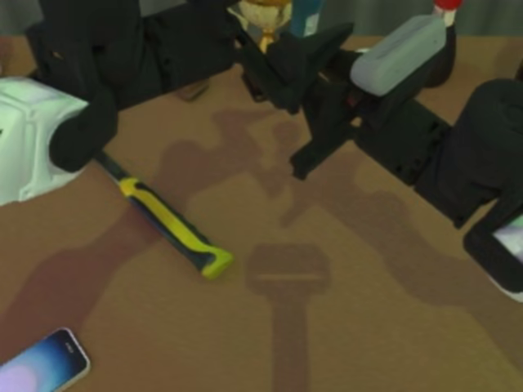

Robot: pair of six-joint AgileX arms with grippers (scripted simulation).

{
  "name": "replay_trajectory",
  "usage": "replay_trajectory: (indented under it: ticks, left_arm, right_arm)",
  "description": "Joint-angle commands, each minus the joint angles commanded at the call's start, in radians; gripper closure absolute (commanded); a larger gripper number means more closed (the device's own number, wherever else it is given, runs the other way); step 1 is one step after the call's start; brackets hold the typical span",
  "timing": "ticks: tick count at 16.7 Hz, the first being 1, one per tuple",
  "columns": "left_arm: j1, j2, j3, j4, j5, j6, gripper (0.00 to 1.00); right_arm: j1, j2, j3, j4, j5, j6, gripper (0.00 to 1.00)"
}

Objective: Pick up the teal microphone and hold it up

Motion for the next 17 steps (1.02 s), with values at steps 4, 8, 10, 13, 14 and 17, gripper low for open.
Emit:
replay_trajectory:
  ticks: [4, 8, 10, 13, 14, 17]
  left_arm:
    - [0.000, 0.000, 0.000, 0.000, 0.000, 0.000, 0.30]
    - [0.000, 0.000, 0.000, 0.000, 0.000, 0.000, 0.60]
    - [0.000, 0.000, 0.000, 0.000, 0.000, 0.000, 0.75]
    - [0.000, 0.000, 0.000, 0.000, 0.000, 0.000, 0.98]
    - [0.000, 0.000, 0.000, 0.000, 0.000, 0.000, 1.00]
    - [0.000, 0.000, 0.000, 0.000, 0.000, 0.000, 1.00]
  right_arm:
    - [0.000, 0.000, 0.000, 0.000, 0.000, 0.000, 1.00]
    - [0.000, 0.000, 0.000, 0.000, 0.000, 0.000, 1.00]
    - [0.000, 0.000, 0.000, 0.000, 0.000, 0.000, 1.00]
    - [0.000, 0.000, 0.000, 0.000, 0.000, 0.000, 1.00]
    - [0.000, 0.000, 0.000, 0.000, 0.000, 0.000, 1.00]
    - [0.000, 0.000, 0.000, 0.000, 0.000, 0.000, 1.00]
